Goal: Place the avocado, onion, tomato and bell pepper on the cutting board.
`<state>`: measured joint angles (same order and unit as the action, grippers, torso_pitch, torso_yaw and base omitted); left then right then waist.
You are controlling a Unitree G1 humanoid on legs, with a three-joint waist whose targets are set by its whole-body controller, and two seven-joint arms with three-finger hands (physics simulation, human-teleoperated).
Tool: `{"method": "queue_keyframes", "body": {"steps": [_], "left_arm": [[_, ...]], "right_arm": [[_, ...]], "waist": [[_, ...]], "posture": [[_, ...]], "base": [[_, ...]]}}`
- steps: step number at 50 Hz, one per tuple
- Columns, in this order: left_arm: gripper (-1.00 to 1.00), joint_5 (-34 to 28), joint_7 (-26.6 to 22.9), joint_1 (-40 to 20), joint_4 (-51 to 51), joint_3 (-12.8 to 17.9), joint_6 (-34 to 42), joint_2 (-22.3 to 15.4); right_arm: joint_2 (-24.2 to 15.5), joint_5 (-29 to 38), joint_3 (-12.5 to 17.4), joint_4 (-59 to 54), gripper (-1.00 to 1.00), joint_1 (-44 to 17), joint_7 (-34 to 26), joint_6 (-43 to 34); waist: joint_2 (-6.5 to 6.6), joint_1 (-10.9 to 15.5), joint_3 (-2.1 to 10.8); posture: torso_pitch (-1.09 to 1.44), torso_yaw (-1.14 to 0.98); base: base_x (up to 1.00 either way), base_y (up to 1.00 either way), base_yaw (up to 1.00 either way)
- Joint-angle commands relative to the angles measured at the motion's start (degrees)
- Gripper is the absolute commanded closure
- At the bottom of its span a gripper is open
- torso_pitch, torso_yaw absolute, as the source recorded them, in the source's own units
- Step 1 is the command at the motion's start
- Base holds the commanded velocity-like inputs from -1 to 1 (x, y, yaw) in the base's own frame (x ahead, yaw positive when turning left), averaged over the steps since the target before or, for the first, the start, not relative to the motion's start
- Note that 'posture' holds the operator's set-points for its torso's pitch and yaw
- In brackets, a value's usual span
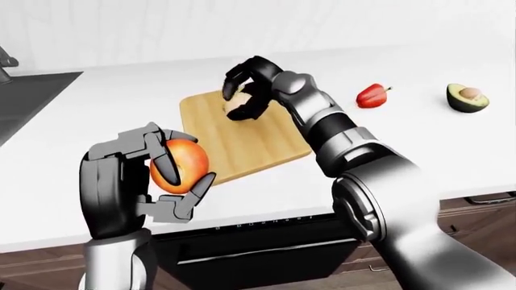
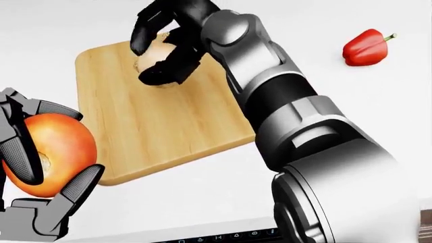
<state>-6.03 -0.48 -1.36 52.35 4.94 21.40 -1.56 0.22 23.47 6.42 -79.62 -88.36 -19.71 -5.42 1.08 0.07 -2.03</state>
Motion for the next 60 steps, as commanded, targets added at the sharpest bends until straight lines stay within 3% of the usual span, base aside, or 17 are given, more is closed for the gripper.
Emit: {"method": "queue_keyframes", "body": {"steps": [1, 9, 11, 13, 26, 29, 33, 43, 46, 51, 54, 57, 60], "left_arm": [[1.00, 0.02, 0.27, -0.89, 2.04, 0.14, -1.58, -0.16], [1.00, -0.22, 0.26, -0.62, 1.81, -0.23, -1.93, -0.07], [1.00, -0.19, 0.23, -0.55, 1.95, -0.18, -1.91, -0.05], [1.00, -0.27, 0.22, -0.49, 1.88, -0.27, -2.03, -0.04], [1.00, 0.15, 0.08, -3.05, 3.47, 1.01, 1.68, -0.70], [1.00, 0.14, 0.06, -5.79, 4.61, 1.92, 4.91, -1.68], [1.00, -1.31, 0.51, -9.16, 5.28, 0.76, 8.17, -2.70], [1.00, -3.19, 0.45, -27.68, -0.36, 0.53, 18.78, -6.94], [1.00, -3.39, 0.51, -32.99, -4.69, 0.78, 19.09, -7.95], [1.00, -4.11, 0.93, -36.31, -10.95, 0.66, 16.13, -8.86], [1.00, -4.43, 1.13, -39.22, -14.95, 0.99, 14.64, -9.60], [1.00, -4.63, 2.41, -43.08, -23.41, 1.45, 10.27, -10.32], [1.00, -5.32, 2.89, -46.45, -28.77, 1.29, 7.87, -11.65]], "right_arm": [[-0.58, -0.29, 0.24, 2.59, -0.53, -2.61, 0.59, 1.43], [-0.60, -0.36, 0.38, 2.60, -0.59, -2.45, 0.50, 1.37], [-0.64, -0.41, 0.41, 2.63, -0.73, -2.49, 0.39, 1.32], [-0.94, -0.72, 0.66, 2.68, -1.00, -3.07, 0.44, 1.24], [-4.05, -6.36, 2.50, 3.44, -1.00, -8.76, -1.03, 0.96], [-5.47, -8.44, 3.36, 3.62, -1.00, -9.73, -0.85, 1.31], [-7.70, -10.62, 3.89, 3.92, -1.00, -10.85, -0.60, 1.05], [-14.20, -16.73, 5.44, 5.14, -1.00, -15.71, 1.73, 2.04], [-16.09, -17.45, 4.79, 5.85, -1.00, -16.19, 2.52, 2.22], [-19.72, -17.20, 3.10, 8.95, -1.00, -15.90, 5.04, 3.42], [-21.50, -14.96, 0.49, 14.43, -1.00, -15.09, 7.16, 3.37], [-22.93, -9.79, -2.44, 28.21, -1.00, -9.07, 10.76, 0.18], [-23.57, -8.74, -1.02, 47.45, -1.00, -1.14, 8.42, -9.58]], "waist": [[0.28, 0.02, 1.51], [0.25, 0.03, 1.47], [0.24, 0.03, 1.48], [0.24, 0.02, 1.50], [0.21, -0.05, 1.15], [0.21, -0.10, 1.14], [0.11, -0.05, 1.06], [-0.07, -0.11, 0.42], [-0.22, -0.15, 0.34], [-0.48, -0.16, 0.18], [-0.61, -0.13, 0.15], [-0.77, 0.06, -0.14], [-1.13, 0.42, -0.23]], "posture": [[0.00, 0.00], [0.00, 0.00], [0.00, 0.00], [0.00, 0.00], [0.00, 0.00], [0.00, 0.00], [0.00, 0.00], [0.00, 0.00], [0.00, 0.00], [0.00, 0.00], [0.00, 0.00], [0.00, 0.00], [0.00, 0.00]], "base": [[0.00, 0.00, 0.00], [0.00, 0.00, 0.00], [0.00, 0.00, 0.00], [0.00, 0.00, 0.00], [0.00, 0.00, 0.00], [0.00, 0.00, 0.00], [0.00, 0.00, 0.00], [0.00, 0.00, 0.00], [0.00, 0.00, 0.00], [0.00, 0.00, 0.00], [0.00, 0.00, 0.00], [0.00, 0.00, 0.00], [0.00, 0.00, 0.00]]}}
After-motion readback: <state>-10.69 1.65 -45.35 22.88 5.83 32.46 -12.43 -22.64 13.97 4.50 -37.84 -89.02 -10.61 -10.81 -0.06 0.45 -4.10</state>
